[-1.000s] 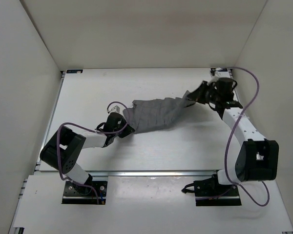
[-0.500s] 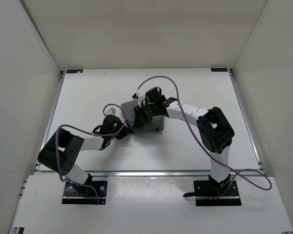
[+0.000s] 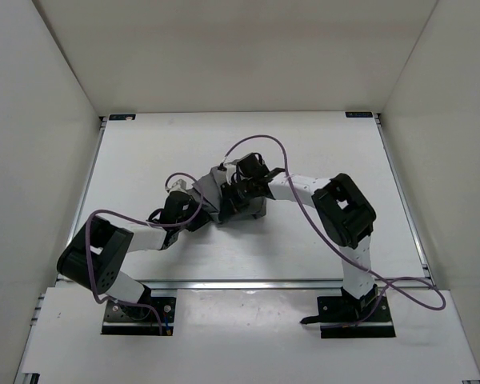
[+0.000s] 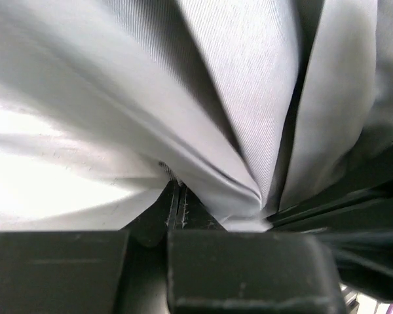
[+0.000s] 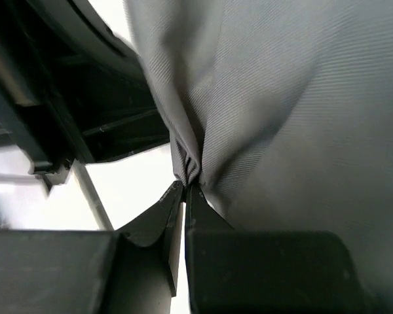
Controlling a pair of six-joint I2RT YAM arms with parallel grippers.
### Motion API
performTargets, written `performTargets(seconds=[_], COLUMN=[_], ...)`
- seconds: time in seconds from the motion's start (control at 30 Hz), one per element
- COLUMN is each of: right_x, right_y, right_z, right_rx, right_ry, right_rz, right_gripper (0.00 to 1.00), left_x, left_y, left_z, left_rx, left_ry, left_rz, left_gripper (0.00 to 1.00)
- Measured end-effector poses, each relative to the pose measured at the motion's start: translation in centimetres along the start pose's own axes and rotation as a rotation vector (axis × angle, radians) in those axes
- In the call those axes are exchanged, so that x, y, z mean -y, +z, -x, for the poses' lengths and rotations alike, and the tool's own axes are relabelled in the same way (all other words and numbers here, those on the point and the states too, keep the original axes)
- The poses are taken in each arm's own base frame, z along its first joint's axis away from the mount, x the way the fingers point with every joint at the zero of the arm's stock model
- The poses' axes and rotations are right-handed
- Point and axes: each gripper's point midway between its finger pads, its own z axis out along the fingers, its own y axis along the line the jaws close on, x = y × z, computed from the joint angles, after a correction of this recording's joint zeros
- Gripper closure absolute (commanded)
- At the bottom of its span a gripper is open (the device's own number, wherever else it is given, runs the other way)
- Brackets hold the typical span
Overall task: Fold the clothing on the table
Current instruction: Fold the skirt
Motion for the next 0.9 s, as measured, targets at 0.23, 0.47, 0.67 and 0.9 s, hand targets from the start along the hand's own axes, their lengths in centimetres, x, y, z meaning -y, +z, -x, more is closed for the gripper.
performTargets(seconds=[0.23, 0.47, 0.67, 0.9], right_x=[-2.4, -2.6, 0.0, -0.6], right_y=[-6.9, -7.1, -1.8, 0.5], right_z=[4.7, 8.9, 4.1, 2.3], right_rx=[0.335, 0.421, 0.239, 0.123], right_ry=[-0.093, -0.134, -0.042, 0.028], right_rz=[-0.142, -0.129, -0.096, 0.071], right_gripper=[1.00, 1.00, 0.99, 0.73], left_x=[-0.3, -0.3, -0.3, -0.3], left_y=[-0.4, -0.6, -0.7, -0.9], left_z=[-0.3, -0.4, -0.4, -0.7], left_rx=[-0.004, -0.010, -0.020, -0.047], left_ry=[0.004, 0.008, 0.010, 0.014], left_rz=[0.003, 0.003, 0.001, -0.018], left_gripper=[1.00, 1.00, 1.00, 0.52])
